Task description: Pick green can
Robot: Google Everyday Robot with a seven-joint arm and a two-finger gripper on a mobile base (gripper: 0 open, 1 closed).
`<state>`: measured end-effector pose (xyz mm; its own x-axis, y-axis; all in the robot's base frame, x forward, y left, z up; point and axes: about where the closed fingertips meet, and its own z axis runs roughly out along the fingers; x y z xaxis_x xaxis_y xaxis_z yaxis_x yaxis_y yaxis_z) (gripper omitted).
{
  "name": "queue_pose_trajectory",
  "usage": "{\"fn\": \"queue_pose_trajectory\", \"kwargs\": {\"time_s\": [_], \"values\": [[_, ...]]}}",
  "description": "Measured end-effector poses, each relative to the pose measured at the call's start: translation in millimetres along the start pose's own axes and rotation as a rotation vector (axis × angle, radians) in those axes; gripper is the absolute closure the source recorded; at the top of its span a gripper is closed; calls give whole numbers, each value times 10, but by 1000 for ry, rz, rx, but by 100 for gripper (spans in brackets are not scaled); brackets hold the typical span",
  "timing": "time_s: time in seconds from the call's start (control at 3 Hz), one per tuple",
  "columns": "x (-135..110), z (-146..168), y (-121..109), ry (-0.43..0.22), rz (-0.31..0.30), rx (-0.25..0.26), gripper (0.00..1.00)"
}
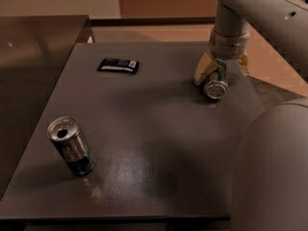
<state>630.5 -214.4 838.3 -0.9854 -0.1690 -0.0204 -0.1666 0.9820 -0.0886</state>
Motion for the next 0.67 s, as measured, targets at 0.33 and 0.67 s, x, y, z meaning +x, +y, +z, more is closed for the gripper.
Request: {"fn": "queue_pose_trajectory", "kwargs": {"time_s": [0.33, 0.67], "values": [[-29, -29, 74, -11, -17, -10, 43], [-50, -135, 134, -38, -43, -20, 67]]}}
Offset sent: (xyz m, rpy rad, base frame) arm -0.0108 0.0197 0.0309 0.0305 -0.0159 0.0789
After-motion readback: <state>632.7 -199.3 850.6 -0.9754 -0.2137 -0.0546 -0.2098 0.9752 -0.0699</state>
